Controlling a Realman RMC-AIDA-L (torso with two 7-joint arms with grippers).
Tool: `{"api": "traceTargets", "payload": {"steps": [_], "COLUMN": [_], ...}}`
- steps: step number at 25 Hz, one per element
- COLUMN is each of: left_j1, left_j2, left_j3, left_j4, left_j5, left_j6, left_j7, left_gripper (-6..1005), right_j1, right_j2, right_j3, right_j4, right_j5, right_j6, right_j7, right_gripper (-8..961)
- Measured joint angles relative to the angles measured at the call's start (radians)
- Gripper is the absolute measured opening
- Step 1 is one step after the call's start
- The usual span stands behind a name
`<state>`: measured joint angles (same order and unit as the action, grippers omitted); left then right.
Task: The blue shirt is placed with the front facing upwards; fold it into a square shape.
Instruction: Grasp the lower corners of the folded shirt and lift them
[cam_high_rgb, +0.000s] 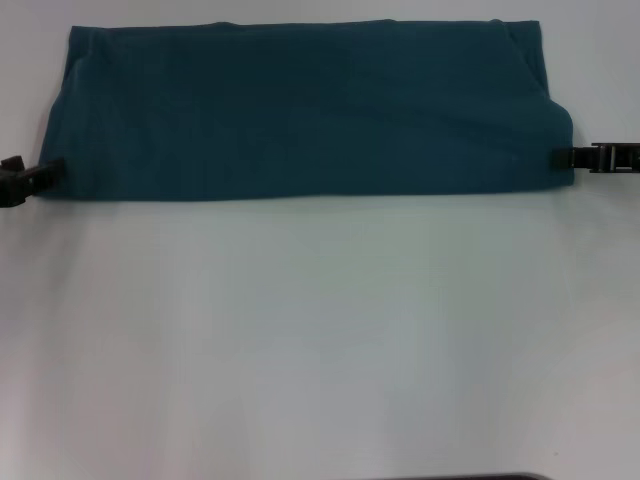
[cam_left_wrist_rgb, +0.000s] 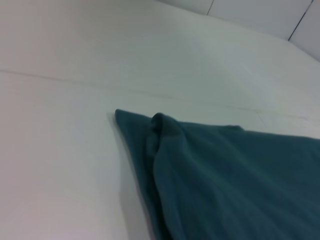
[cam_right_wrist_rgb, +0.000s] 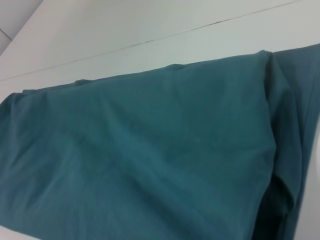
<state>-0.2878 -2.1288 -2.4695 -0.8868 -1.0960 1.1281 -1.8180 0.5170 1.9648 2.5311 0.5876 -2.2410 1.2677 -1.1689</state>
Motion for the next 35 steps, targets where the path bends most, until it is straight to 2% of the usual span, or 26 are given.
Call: {"api": "traceTargets", "payload": {"steps": [33,35], "left_j1": [-0.033,-0.036], "left_j2": [-0.005,-0.004], "left_j3": [0.014,0.012], "left_j4": [0.027,0.032], "left_j5": [0.064,0.070], "left_j6": [-0.032,-0.035], "left_j7": [-0.007,-0.009], "left_gripper": [682,621], "right_j1": [0.001,0.002], "right_j2": [0.005,0.005], "right_j3": [0.000,0.000], "right_j4": [0.000,0.000], "right_j5": [0.001,0.001], "right_j6": [0.005,0.005], "right_j7": [0.000,0.000], "right_gripper": [11,11]}}
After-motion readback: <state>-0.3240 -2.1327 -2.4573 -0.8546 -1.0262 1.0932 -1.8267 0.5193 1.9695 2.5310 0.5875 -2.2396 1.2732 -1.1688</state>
